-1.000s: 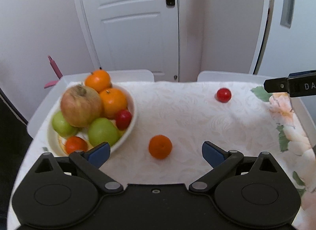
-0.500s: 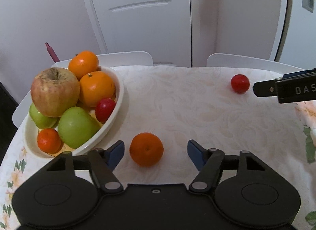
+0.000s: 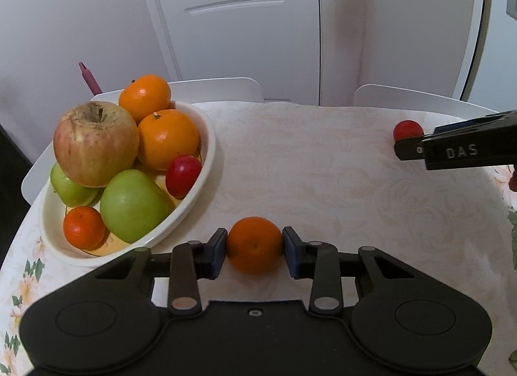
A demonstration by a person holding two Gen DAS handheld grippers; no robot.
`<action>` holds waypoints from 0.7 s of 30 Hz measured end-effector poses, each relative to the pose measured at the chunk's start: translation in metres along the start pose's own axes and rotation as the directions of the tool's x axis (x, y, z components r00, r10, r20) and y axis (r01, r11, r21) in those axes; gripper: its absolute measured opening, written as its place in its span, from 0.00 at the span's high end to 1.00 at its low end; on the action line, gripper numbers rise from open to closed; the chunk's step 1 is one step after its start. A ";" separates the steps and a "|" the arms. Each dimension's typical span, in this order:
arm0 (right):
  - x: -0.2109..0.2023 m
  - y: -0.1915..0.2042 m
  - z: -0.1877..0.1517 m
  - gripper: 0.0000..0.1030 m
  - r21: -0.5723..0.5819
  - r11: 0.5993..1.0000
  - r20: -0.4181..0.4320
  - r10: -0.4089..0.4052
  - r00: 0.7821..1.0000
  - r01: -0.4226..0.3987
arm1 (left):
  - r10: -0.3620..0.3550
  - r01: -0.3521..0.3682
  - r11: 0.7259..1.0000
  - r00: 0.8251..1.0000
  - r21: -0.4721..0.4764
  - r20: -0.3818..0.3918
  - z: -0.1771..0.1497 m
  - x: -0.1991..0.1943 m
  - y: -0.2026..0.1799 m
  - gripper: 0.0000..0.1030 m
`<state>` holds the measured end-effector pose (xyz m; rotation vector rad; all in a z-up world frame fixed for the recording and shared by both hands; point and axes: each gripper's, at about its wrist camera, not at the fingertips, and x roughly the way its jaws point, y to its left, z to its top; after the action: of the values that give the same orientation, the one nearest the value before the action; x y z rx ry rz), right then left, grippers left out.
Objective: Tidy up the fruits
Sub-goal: 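Grasp a tangerine with the left tool while the right tool grasps a cherry tomato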
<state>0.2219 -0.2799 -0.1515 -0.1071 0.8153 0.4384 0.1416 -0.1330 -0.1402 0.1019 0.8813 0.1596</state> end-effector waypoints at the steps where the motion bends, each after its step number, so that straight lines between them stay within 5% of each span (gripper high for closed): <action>1: 0.001 0.001 0.001 0.28 -0.004 1.000 0.000 -0.002 1.000 0.002 | 0.003 -0.003 1.000 1.000 0.005 0.001 0.000 0.000 -0.001 0.61; 8: 0.010 0.005 0.004 0.39 -0.012 1.000 0.004 -0.020 1.000 0.020 | -0.008 0.008 1.000 1.000 -0.001 0.000 -0.001 -0.002 0.002 0.61; 10: 0.013 0.006 0.005 0.54 -0.009 1.000 0.001 -0.024 1.000 0.024 | -0.009 0.009 1.000 1.000 0.000 0.000 -0.001 -0.003 0.002 0.61; 21: -0.007 0.020 0.013 0.54 -0.016 1.000 0.036 -0.014 0.999 0.015 | -0.026 0.026 1.000 0.999 -0.007 0.021 -0.003 -0.024 0.013 0.61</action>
<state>0.2185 -0.2610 -0.1356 -0.1203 0.7754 0.4325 0.1233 -0.1245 -0.1222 0.0856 0.8608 0.1374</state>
